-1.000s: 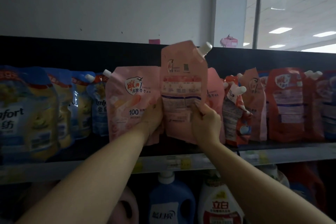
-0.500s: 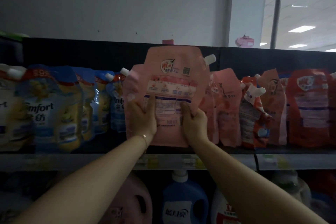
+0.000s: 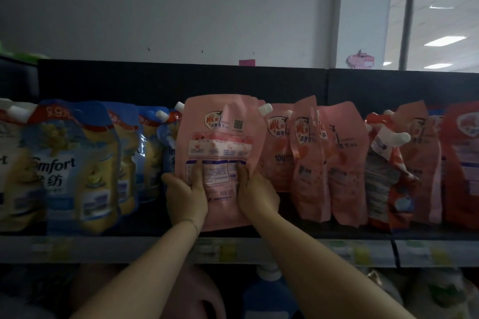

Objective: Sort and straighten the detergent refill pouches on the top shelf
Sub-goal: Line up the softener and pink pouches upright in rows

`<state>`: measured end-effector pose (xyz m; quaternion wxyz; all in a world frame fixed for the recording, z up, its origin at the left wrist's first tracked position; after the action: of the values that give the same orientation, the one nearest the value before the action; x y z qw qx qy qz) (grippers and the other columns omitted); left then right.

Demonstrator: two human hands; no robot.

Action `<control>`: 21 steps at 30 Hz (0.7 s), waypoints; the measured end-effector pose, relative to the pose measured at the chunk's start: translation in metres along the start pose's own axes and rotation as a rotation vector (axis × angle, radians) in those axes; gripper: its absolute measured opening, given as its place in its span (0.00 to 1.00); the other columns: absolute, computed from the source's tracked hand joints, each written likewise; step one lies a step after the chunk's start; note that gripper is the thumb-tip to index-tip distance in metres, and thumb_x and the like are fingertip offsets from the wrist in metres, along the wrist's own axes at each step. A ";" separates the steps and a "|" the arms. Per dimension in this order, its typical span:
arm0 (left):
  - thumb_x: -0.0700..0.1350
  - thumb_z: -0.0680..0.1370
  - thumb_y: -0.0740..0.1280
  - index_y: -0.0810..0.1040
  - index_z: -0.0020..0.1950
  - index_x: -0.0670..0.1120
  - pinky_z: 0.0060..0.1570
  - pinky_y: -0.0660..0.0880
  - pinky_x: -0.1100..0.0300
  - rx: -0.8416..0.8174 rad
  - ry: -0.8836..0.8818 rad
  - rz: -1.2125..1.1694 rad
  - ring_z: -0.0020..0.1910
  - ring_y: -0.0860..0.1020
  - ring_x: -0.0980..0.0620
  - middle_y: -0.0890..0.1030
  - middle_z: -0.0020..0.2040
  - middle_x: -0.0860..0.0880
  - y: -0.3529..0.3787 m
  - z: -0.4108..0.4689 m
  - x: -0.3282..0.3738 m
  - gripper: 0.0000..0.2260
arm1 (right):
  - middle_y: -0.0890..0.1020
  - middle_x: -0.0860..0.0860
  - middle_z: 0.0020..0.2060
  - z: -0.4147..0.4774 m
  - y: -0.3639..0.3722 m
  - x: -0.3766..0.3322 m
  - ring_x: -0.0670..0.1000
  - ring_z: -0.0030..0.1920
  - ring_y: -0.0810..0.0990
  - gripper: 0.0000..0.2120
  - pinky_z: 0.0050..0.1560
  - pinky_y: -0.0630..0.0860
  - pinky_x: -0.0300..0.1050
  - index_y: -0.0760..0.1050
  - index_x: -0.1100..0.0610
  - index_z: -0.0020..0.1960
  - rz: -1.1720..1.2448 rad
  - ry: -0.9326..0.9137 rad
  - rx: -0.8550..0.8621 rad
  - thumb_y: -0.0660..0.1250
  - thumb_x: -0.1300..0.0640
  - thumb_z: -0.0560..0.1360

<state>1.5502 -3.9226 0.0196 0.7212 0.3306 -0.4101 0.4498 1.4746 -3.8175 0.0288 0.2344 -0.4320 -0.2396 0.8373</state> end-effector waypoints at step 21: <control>0.63 0.78 0.58 0.62 0.67 0.40 0.50 0.66 0.54 -0.004 -0.021 0.126 0.60 0.75 0.38 0.73 0.66 0.40 -0.001 -0.006 -0.001 0.29 | 0.67 0.59 0.66 -0.015 -0.073 0.099 0.60 0.66 0.67 0.34 0.64 0.70 0.58 0.57 0.59 0.70 0.161 0.100 0.266 0.69 0.48 0.73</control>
<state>1.5529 -3.9181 0.0155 0.6878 0.3074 -0.4387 0.4899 1.4490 -3.6983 0.0047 0.2331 -0.4563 -0.0792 0.8551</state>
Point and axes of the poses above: each hand's wrist, its own z-axis towards the middle knuckle, its own y-axis out of the palm, x = y × z, the point moved 1 cm from there along z, towards the middle knuckle
